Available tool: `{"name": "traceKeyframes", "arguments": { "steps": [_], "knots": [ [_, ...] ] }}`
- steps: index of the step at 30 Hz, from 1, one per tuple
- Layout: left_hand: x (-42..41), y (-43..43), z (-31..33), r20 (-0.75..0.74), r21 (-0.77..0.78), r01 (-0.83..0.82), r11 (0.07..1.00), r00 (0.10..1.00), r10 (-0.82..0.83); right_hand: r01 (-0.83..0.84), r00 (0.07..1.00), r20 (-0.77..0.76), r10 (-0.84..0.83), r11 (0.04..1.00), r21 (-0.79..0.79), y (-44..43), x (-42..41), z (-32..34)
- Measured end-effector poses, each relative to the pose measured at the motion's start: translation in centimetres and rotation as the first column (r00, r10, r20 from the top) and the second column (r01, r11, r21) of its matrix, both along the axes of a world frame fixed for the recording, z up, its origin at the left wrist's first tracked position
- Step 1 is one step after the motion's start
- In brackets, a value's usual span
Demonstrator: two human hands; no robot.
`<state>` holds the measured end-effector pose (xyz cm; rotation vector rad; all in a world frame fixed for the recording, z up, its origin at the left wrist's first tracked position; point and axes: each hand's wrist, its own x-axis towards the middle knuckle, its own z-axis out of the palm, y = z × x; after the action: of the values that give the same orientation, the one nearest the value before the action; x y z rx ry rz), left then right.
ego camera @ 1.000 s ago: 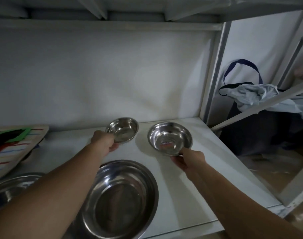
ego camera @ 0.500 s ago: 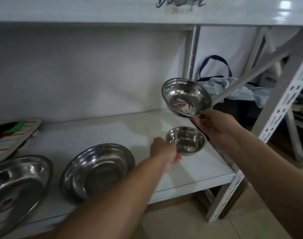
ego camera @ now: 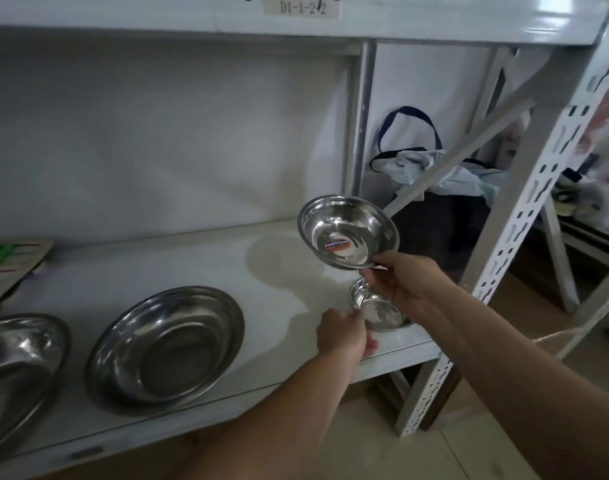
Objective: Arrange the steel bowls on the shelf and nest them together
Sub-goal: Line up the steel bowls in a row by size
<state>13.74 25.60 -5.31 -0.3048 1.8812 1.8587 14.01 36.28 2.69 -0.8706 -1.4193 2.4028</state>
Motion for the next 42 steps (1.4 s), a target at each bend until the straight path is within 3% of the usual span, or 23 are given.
{"name": "traceKeyframes", "arguments": {
  "steps": [2,5,14,22,27,31,35,42],
  "knots": [
    [0.4,-8.8,0.3,-0.014,0.076,-0.084,0.994,0.996,0.085,-0.133,0.991,0.038,0.131,0.99,0.04,-9.0,-0.7,0.5],
    [2.3,-12.1,-1.2,0.05,0.133,-0.1,0.986,0.994,0.095,-0.187,0.98,0.073,0.184,0.982,0.04,-10.8,-0.3,-1.9],
    [4.0,-18.7,-3.4,0.085,0.105,-0.189,0.976,0.98,0.181,-0.069,0.982,0.181,0.05,0.993,0.1,-8.6,1.0,-6.6],
    [3.3,-19.2,-3.4,0.034,0.073,-0.107,0.992,0.994,0.105,0.039,0.972,0.231,-0.055,0.997,0.072,-5.9,2.0,-8.1],
    [3.6,-20.5,-3.9,0.008,-0.009,-0.153,0.988,0.988,0.153,-0.044,0.964,0.263,0.049,0.999,-0.025,-6.4,5.0,-9.7],
    [2.8,-25.7,-3.2,-0.061,-0.097,-0.269,0.958,0.963,0.264,-0.192,0.953,0.25,0.174,0.98,0.051,-11.2,4.2,-8.4],
    [1.8,-29.4,-2.4,-0.056,-0.077,-0.281,0.957,0.959,0.277,-0.27,0.939,0.256,0.228,0.952,0.145,-14.7,2.8,-6.9],
    [-0.2,-30.3,-2.0,-0.078,-0.069,-0.246,0.967,0.968,0.24,-0.234,0.944,0.304,0.131,0.912,0.336,-15.7,1.2,-6.6]
  ]
}}
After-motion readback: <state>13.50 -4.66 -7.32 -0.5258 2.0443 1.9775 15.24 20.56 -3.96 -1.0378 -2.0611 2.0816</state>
